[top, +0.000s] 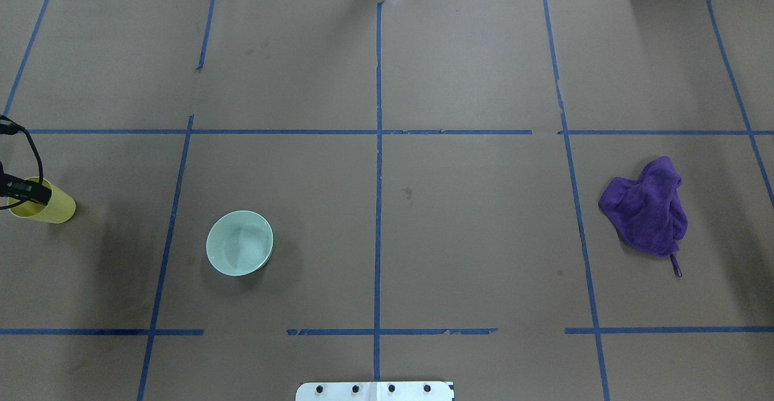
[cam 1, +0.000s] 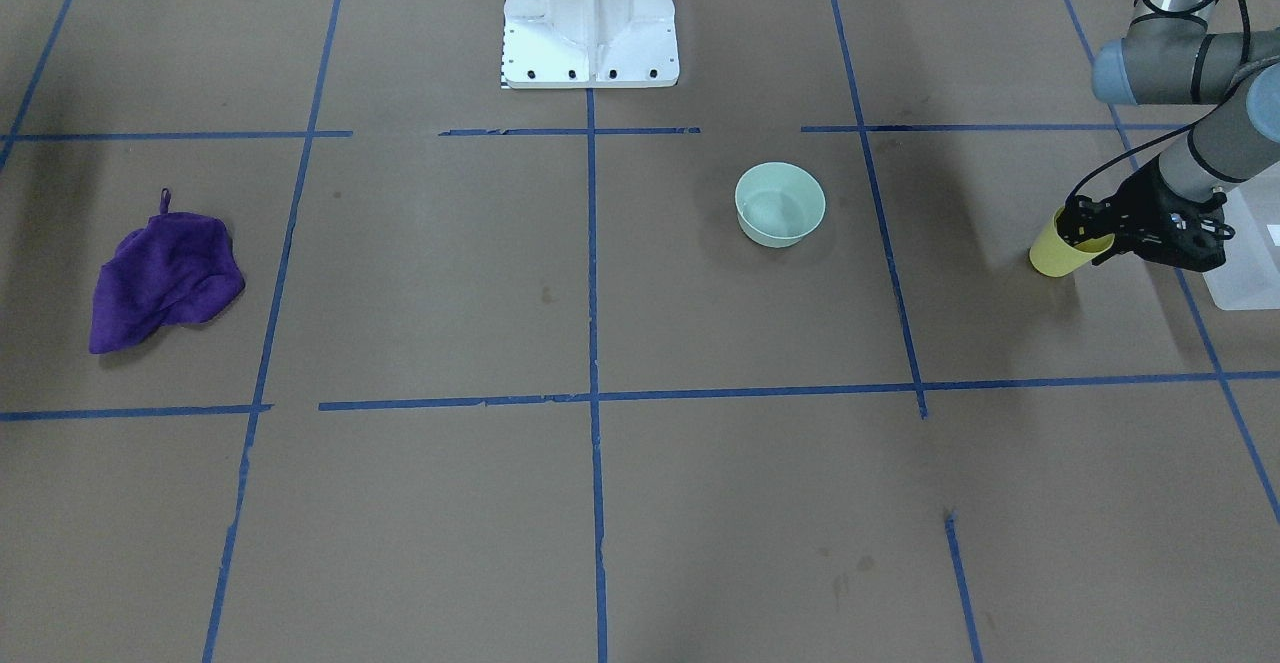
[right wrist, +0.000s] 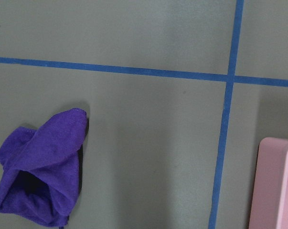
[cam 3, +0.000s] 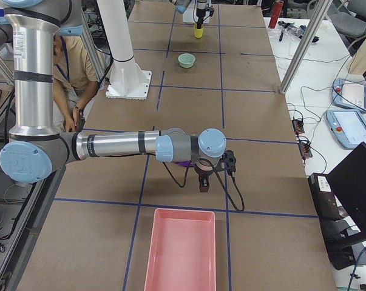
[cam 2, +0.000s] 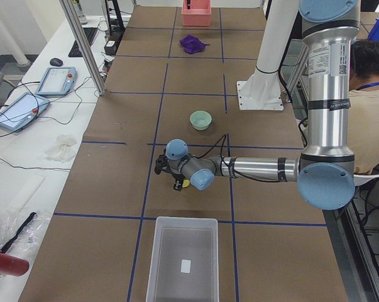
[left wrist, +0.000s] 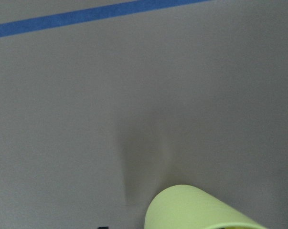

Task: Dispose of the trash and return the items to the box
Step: 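Grasp the yellow cup with the left gripper and lift it, then carry the yellow cup over the clear bin and release it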

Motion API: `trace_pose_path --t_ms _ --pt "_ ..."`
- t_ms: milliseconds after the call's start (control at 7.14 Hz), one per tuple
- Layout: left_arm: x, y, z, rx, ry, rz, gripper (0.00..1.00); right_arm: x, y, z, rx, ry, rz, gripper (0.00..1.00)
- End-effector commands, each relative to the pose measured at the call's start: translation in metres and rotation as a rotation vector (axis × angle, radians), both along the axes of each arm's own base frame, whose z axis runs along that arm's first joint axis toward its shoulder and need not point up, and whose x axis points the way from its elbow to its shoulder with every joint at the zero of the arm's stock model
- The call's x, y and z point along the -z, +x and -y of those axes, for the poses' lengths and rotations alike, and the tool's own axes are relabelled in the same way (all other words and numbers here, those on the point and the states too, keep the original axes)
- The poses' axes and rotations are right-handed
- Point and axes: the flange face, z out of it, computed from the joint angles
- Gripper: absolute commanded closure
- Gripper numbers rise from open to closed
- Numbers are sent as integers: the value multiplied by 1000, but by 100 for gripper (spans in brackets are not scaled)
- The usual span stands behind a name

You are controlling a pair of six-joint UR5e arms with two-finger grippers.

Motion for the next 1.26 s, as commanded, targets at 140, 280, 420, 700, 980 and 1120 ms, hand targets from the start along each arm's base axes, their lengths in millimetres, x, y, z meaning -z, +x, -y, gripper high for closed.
trace_pose_path --t_ms 140,280,420,700,980,1120 --pt "52 -20 -7 37 124 -6 100 6 -2 -1 2 5 33 0" --pt "45 -63 -9 44 192 17 100 7 -3 -1 3 5 50 0" --pt "24 -123 -10 31 301 75 100 8 -3 -1 3 8 50 0" --pt "-4 -246 -17 57 349 186 100 9 -3 -1 3 10 49 0" --pt "-44 -314 -10 74 274 234 100 12 -3 0 4 19 49 0" --pt "-86 -313 -16 69 189 227 100 12 -3 0 4 19 49 0"
